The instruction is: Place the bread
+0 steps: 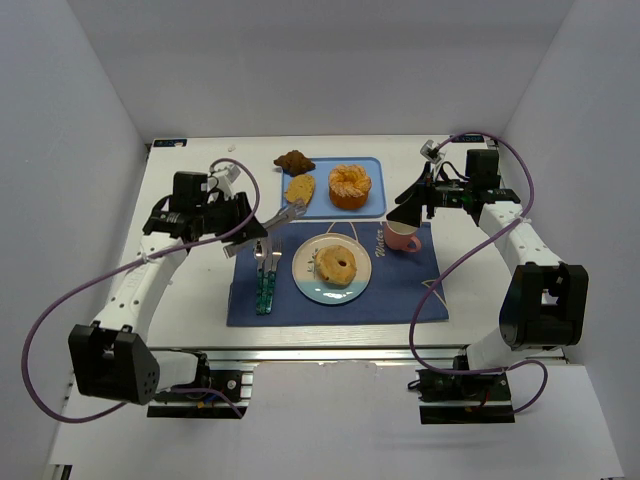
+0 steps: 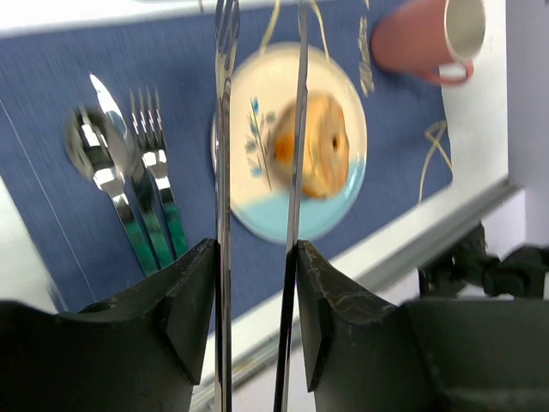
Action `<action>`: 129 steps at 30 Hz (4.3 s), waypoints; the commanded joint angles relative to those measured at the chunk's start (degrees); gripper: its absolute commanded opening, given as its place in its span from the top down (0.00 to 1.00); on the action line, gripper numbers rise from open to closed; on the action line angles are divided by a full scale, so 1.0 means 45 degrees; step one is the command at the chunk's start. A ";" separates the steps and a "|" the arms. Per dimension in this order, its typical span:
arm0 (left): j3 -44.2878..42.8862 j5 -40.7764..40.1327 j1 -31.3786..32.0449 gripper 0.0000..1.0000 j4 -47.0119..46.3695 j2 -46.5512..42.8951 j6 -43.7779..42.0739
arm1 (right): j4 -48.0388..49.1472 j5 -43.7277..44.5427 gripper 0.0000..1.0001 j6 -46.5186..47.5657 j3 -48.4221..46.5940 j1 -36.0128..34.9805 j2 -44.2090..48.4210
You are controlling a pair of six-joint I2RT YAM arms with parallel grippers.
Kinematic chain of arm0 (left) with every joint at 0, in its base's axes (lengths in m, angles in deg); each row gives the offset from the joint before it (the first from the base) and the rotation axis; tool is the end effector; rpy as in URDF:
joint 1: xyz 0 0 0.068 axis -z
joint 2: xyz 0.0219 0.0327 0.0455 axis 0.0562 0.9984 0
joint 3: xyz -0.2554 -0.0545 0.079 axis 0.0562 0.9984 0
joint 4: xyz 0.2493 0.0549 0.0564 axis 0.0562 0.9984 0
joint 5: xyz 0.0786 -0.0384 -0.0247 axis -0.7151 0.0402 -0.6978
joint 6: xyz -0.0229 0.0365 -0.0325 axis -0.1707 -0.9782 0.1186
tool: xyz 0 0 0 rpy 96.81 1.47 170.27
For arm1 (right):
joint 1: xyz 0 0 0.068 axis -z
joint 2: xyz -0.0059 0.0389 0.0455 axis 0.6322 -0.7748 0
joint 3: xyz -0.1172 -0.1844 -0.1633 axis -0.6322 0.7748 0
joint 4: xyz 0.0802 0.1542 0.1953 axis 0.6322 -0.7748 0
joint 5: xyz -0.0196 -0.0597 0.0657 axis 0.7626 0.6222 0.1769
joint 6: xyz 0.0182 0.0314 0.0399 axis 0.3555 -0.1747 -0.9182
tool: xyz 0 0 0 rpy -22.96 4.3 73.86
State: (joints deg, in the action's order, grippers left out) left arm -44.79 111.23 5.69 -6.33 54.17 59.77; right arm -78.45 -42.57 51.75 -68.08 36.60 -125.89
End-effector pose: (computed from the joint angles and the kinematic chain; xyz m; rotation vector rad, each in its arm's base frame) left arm 0.2513 -0.0578 0.3009 0.0875 2.4360 -0.8516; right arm 0.3304 0.0471 0.2933 -0.8682 1.7798 1.0684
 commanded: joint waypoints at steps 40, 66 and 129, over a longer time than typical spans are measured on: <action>-0.7653 -1.1035 0.5657 0.51 0.0766 0.8289 -0.4860 | 0.0302 -0.0497 0.12 -0.0176 0.0070 0.0112 0.0265; -0.7281 -1.2735 0.6556 0.82 0.1254 0.8837 -0.5193 | 0.0399 -0.0614 0.12 -0.0196 0.0207 0.0170 0.0363; -0.4958 -0.3282 0.1068 0.82 -0.0816 0.7079 -0.0662 | 0.0438 -0.0692 0.11 -0.0176 0.0344 0.0326 0.0363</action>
State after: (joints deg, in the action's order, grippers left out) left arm -67.64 94.69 11.06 -9.39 87.51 56.53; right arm -78.03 -43.99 51.10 -66.90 37.60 -125.80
